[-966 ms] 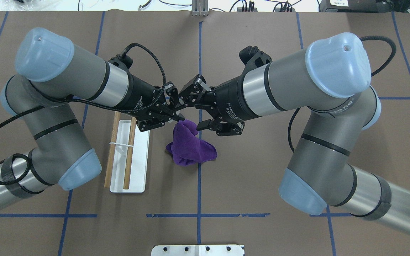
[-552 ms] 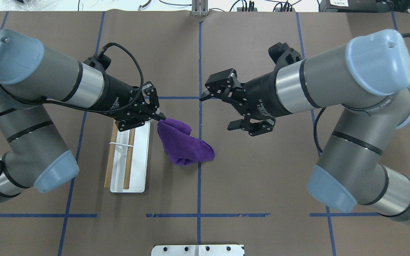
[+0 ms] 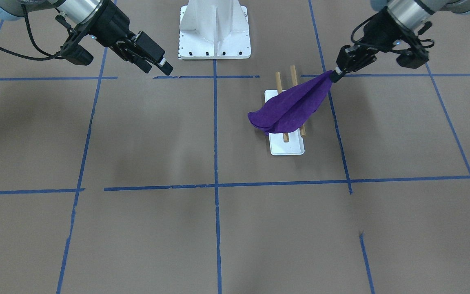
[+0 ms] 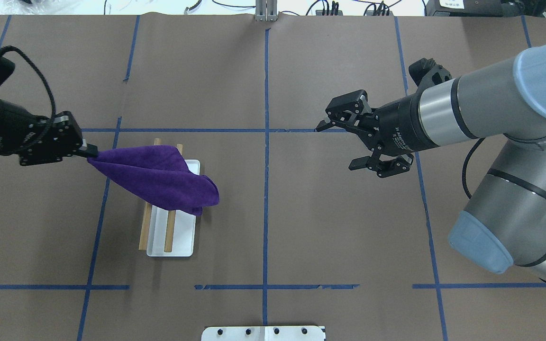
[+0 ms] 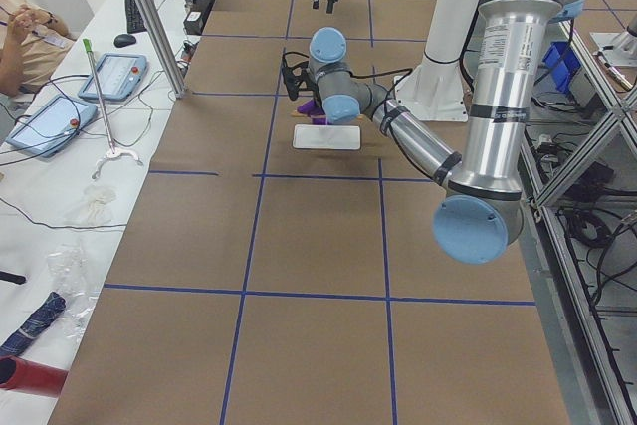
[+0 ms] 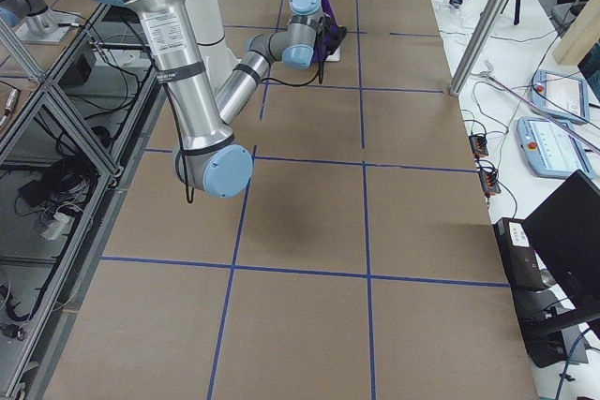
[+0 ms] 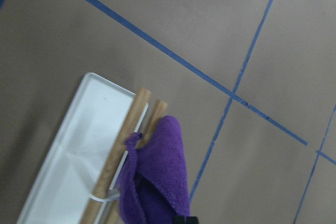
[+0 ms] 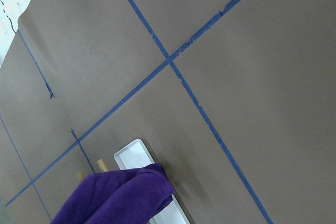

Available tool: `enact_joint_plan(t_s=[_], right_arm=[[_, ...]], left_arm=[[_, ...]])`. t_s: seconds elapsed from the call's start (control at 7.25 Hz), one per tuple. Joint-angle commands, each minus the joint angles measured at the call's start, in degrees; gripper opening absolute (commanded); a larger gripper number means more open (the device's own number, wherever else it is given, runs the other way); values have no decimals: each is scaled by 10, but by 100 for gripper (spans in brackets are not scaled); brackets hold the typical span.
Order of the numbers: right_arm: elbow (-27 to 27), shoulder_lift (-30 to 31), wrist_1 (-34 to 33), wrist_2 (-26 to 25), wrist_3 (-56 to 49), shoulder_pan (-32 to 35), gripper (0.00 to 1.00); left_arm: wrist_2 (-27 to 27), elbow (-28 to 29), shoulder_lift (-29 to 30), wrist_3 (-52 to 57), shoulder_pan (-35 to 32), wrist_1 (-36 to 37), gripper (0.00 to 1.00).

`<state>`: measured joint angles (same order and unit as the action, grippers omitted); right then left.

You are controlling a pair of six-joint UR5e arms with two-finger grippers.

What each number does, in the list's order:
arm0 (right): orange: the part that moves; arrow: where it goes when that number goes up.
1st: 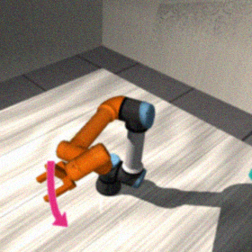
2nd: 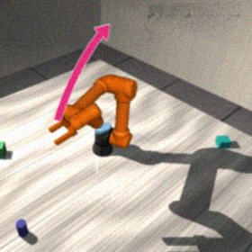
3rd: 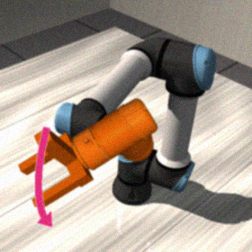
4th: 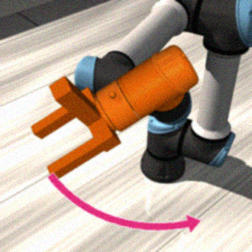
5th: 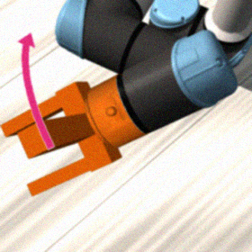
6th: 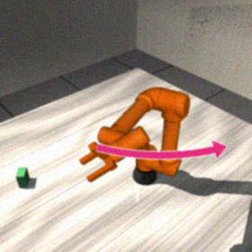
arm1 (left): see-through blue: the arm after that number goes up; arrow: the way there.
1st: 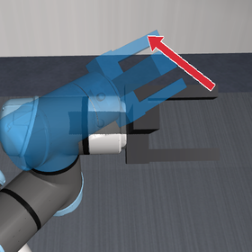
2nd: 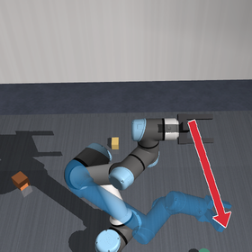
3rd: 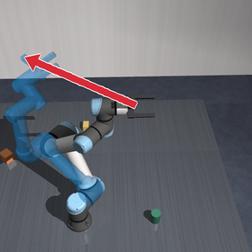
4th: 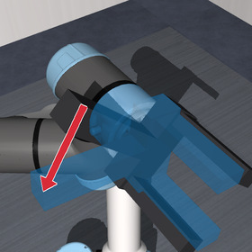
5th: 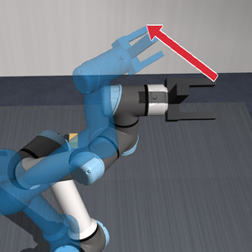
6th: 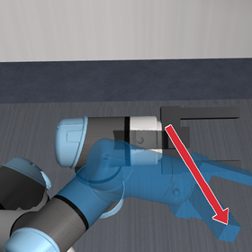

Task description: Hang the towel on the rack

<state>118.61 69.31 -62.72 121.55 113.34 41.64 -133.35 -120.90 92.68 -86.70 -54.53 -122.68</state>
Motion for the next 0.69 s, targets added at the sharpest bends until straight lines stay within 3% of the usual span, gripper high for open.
enact_joint_plan(t_s=[0.0, 0.28, 0.41, 0.55], right_arm=[[-4, 1, 1, -1, -1, 0, 100], [-4, 4, 1, -1, -1, 2, 100], [-3, 4, 1, -1, -1, 2, 100], [-3, 5, 1, 0, -1, 4, 100]], left_arm=[[-17, 18, -46, 65, -27, -34, 0], [-17, 57, -42, 62, -23, -71, 0], [-17, 65, -39, 61, -22, -71, 85], [-17, 66, -39, 59, -22, -71, 100]])
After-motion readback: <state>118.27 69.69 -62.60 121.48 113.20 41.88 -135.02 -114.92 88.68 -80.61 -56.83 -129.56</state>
